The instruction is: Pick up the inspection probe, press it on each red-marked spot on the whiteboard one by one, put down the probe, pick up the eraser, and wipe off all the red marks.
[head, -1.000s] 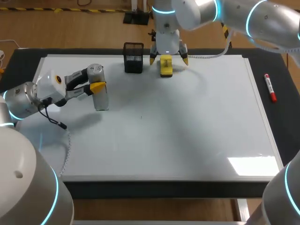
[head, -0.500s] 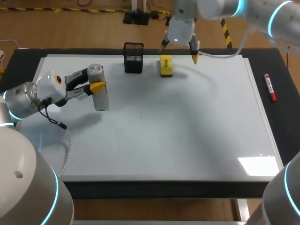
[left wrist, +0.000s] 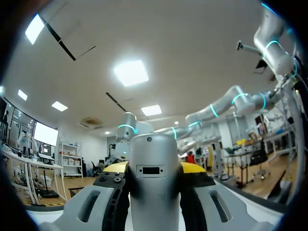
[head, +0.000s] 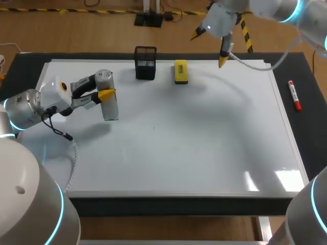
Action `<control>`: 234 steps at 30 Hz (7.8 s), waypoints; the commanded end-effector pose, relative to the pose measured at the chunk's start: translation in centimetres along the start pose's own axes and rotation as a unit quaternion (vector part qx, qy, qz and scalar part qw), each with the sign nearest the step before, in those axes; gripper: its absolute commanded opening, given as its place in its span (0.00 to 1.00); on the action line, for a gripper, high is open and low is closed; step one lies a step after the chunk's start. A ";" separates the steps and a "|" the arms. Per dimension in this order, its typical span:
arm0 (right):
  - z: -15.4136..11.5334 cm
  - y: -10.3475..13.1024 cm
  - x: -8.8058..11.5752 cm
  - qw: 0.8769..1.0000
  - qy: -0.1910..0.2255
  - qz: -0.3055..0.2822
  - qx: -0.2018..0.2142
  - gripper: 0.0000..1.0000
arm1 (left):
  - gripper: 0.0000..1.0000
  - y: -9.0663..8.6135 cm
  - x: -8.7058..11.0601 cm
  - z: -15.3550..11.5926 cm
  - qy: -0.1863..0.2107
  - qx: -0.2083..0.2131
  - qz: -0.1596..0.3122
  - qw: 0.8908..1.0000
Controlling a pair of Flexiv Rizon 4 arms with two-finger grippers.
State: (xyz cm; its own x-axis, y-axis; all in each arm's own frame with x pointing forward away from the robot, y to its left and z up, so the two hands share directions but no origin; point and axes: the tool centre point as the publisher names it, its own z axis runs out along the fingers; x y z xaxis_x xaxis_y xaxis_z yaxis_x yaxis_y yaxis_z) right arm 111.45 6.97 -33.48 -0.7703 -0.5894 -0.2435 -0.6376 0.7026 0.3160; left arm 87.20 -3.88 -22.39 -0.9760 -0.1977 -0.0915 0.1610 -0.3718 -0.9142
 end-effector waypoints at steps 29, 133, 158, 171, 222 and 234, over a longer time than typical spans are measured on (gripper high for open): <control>-6.4 -0.7 1.5 0.997 -0.068 0.037 -0.002 1.00 | 0.00 -0.1 0.1 0.0 0.000 0.000 0.001 1.000; -6.4 -0.7 1.5 0.997 -0.068 0.037 -0.002 1.00 | 0.00 5.7 -22.1 13.9 0.160 0.051 -0.043 0.985; -6.4 -0.7 1.5 0.997 -0.068 0.037 -0.002 1.00 | 0.00 9.5 -22.6 12.7 0.152 0.042 -0.056 0.986; -6.4 -0.7 1.5 0.997 -0.068 0.037 -0.002 1.00 | 0.09 10.5 -22.5 12.4 0.146 0.039 -0.063 0.986; -6.4 -0.7 1.5 0.997 -0.068 0.037 -0.002 1.00 | 1.00 6.2 -21.6 9.3 0.031 -0.370 0.133 0.919; -6.4 -0.7 1.5 0.997 -0.068 0.037 -0.002 1.00 | 1.00 5.4 -21.5 8.8 0.020 -0.396 0.149 0.906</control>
State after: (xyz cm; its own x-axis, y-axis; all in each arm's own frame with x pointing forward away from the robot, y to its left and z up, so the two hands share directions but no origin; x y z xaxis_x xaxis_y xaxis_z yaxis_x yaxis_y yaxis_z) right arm 110.76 3.06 -28.24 -0.8106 -0.4734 -0.3447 -0.5785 0.7389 0.3454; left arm 111.24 -9.44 -22.38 -0.9361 0.0844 -0.3414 0.3304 -0.1216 -0.9360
